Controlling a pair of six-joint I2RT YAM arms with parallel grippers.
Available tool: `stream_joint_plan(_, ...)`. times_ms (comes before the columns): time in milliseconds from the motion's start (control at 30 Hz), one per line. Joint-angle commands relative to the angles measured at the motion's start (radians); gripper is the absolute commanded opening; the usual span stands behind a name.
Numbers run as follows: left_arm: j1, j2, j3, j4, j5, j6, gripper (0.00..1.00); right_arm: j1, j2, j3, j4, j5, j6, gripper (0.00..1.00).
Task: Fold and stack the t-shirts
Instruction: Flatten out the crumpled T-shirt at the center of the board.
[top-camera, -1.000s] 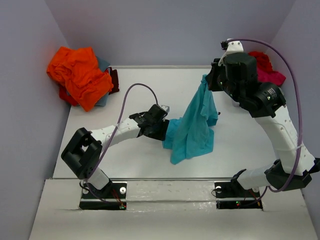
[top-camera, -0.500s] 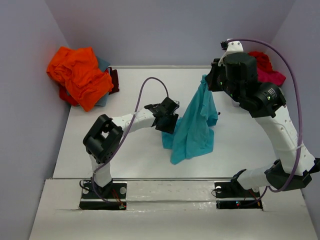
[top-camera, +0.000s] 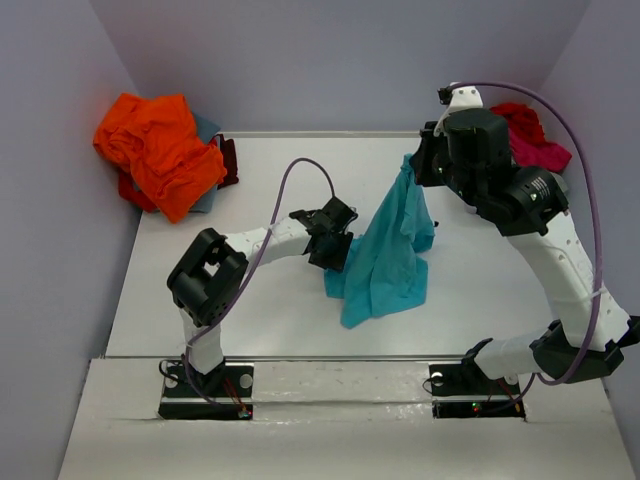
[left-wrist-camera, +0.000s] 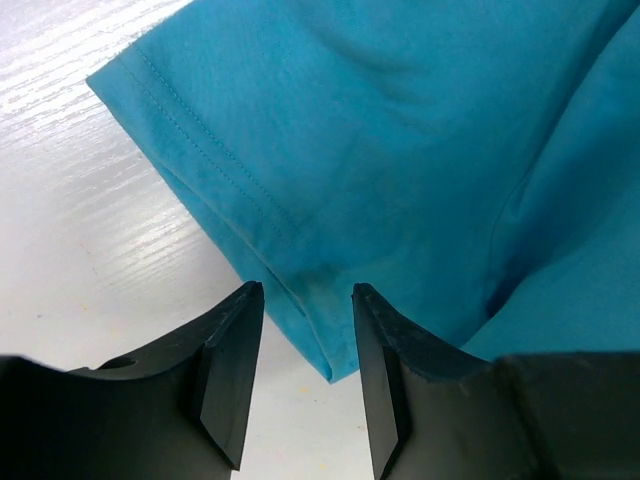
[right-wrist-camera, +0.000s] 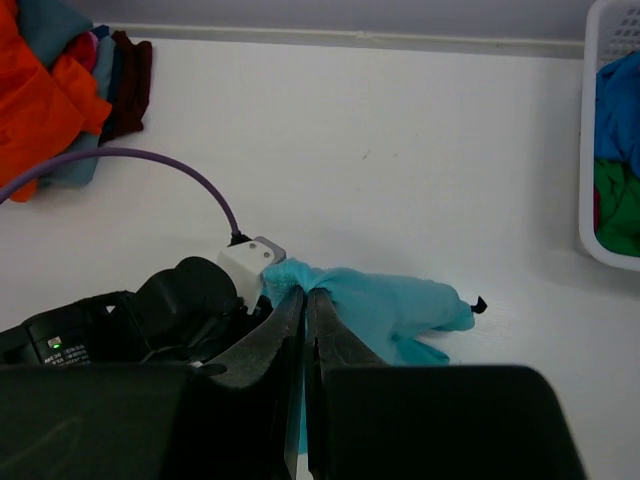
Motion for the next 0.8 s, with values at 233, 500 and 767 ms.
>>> stream_joint_plan(233,-0.006,-0.028,-0.027,-0.001,0.008,-0.016,0.47,0.006,-0.003,0.019,0.037,-0.004,-0.008,0.07)
stream_joint_plan(500,-0.006,0.003,-0.012,0.007,0.028,-0.004,0.43,0.006,-0.006,0.019,0.03,-0.001,-0.002,0.07)
stream_joint_plan(767,-0.006,0.018,-0.019,0.008,0.042,-0.002,0.41,0.006,-0.009,0.008,0.03,-0.002,-0.001,0.07)
